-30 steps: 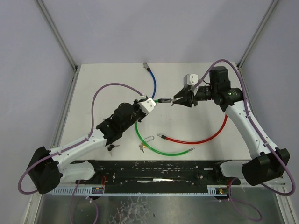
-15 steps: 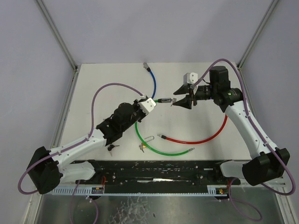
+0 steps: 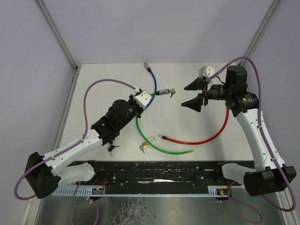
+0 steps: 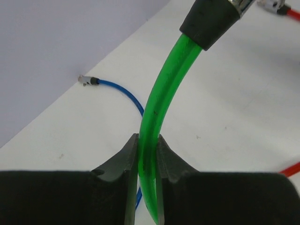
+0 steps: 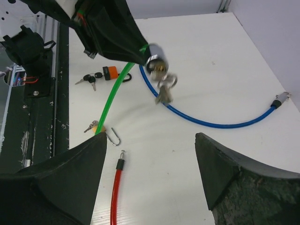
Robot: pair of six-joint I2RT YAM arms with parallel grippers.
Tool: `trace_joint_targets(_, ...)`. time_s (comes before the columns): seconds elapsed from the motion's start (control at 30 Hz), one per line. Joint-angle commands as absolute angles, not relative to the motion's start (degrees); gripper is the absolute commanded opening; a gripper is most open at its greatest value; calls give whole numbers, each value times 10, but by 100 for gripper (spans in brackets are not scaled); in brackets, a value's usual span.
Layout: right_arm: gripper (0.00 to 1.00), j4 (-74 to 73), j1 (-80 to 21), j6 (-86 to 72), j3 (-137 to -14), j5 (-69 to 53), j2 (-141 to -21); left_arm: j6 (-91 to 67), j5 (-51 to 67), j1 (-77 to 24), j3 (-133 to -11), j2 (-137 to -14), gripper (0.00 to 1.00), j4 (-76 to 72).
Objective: Lock with the key
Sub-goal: Adjust the key in the lock, then lock the lock.
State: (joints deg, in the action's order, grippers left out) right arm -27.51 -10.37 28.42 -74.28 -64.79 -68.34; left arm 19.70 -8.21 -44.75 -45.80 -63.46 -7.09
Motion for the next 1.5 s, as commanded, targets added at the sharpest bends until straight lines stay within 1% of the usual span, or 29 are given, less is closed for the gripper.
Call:
trace_joint_targets(0.0,82,-266,-94,239,-737,-680,-671,139,-101,-437,-526,-606,0,-104)
trace_joint_targets(0.27,82,-182,-91,139,-700,-715,-674,98,-116,-418,-616,-611,0,-74)
trace_joint_targets(0.37,81,-116,-91,80,-674,-734,-677,98,-106,-410,-663,-632,0,-53)
trace_joint_targets(0.47,80,-11,-91,5,-640,-735,-675,100,-113,-404,-711,-657,0,-33)
trace_joint_targets(0.57,80,28,-91,-32,-633,-713,-668,100,-129,-396,-750,-681,0,-13)
trace_joint_targets(0.73,82,-6,-89,-28,-679,-636,-663,89,-146,-377,-776,-712,0,-2)
trace_joint_targets(0.83,83,27,-73,-62,-657,-589,-658,70,-150,-357,-790,-729,0,5)
trace_joint_targets(1.0,85,172,-12,-163,-564,-596,-651,41,-141,-316,-820,-759,0,19)
trace_joint_targets(1.1,88,303,0,-244,-495,-581,-657,23,-129,-296,-842,-773,0,28)
trace_joint_targets(1.17,89,384,4,-291,-451,-549,-665,18,-126,-287,-856,-780,0,33)
trace_joint_targets(1.2,90,447,6,-311,-426,-530,-669,16,-126,-284,-861,-781,0,35)
trace_joint_targets(1.23,93,483,8,-337,-397,-504,-672,16,-125,-282,-867,-783,0,36)
trace_joint_targets(1.27,97,558,10,-364,-368,-481,-675,15,-126,-279,-871,-784,0,36)
trace_joint_targets(1.3,100,611,12,-388,-343,-460,-679,15,-126,-277,-875,-784,0,35)
trace_joint_targets(1.33,100,648,15,-408,-324,-444,-685,15,-125,-276,-878,-786,0,36)
trace_joint_targets(1.47,100,699,15,-463,-290,-418,-718,10,-118,-274,-896,-791,0,39)
